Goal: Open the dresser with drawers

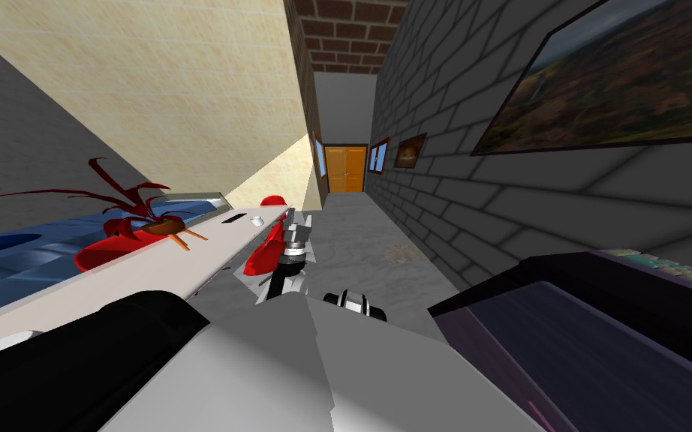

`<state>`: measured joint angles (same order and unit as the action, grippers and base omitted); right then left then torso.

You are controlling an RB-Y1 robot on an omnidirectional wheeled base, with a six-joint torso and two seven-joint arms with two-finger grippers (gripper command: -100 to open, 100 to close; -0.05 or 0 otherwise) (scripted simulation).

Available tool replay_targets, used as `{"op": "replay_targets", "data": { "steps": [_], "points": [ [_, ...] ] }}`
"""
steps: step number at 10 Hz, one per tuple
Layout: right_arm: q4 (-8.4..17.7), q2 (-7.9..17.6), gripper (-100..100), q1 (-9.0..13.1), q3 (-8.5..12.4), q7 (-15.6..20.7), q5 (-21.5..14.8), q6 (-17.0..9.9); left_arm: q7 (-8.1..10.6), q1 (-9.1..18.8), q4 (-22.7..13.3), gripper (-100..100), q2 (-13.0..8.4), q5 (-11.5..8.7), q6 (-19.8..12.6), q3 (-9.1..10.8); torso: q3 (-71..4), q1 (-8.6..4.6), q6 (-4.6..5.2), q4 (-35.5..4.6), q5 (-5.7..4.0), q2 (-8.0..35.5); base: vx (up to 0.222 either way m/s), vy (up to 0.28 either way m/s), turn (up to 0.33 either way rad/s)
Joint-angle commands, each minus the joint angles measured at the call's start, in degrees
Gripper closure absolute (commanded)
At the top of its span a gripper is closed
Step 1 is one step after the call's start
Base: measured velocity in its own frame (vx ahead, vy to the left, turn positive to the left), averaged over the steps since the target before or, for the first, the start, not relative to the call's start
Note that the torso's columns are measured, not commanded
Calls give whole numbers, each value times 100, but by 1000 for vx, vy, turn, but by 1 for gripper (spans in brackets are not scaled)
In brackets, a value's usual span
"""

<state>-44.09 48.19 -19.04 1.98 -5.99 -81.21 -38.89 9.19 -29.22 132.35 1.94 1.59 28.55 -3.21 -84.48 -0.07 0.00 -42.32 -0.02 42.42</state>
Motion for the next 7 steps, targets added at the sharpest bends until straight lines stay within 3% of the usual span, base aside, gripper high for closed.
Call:
{"op": "replay_targets", "data": {
  "steps": [1, 2, 3, 4, 5, 6, 7],
  "points": [
    [-481, -147, 100, 113, -105, 571, 408, -333, 0, 1, 0, 0, 0, 0, 0, 0, 9, -12, 0, -4, -3, 15, -126, -67, 22],
    [-723, -218, 100, 178, -159, 869, 615, -492, 0, 2, 0, 0, 0, 0, 0, 0, 11, 5, 11, -11, 26, 28, -147, -68, 1],
    [-723, -218, 100, 178, -159, 1008, 615, -496, 0, 2, 0, 0, 0, 0, -1, 0, 10, 7, 13, -8, 16, 20, -102, -53, 35],
    [-965, -290, 100, 242, -213, 1213, 823, -660, 0, 1, 0, 0, 0, 0, 0, 0, -3, 14, 34, 1, 19, 3, -92, -55, -7],
    [-965, -290, 100, 242, -213, 1369, 823, -660, 0, 1, 0, 0, 0, 0, 0, 0, -5, 14, 38, 2, 17, 1, -61, -39, 6],
    [-1207, -362, 100, 306, -266, 1545, 1030, -823, 0, 1, 0, 0, 0, 0, 0, 0, -6, 17, 42, 4, 18, -1, -60, -42, -22],
    [-1207, -362, 100, 306, -266, 1696, 1030, -823, 0, 1, 0, 0, 0, 0, 0, 0, -2, 16, 34, 1, 16, 5, -49, -32, 6]
  ]
}}
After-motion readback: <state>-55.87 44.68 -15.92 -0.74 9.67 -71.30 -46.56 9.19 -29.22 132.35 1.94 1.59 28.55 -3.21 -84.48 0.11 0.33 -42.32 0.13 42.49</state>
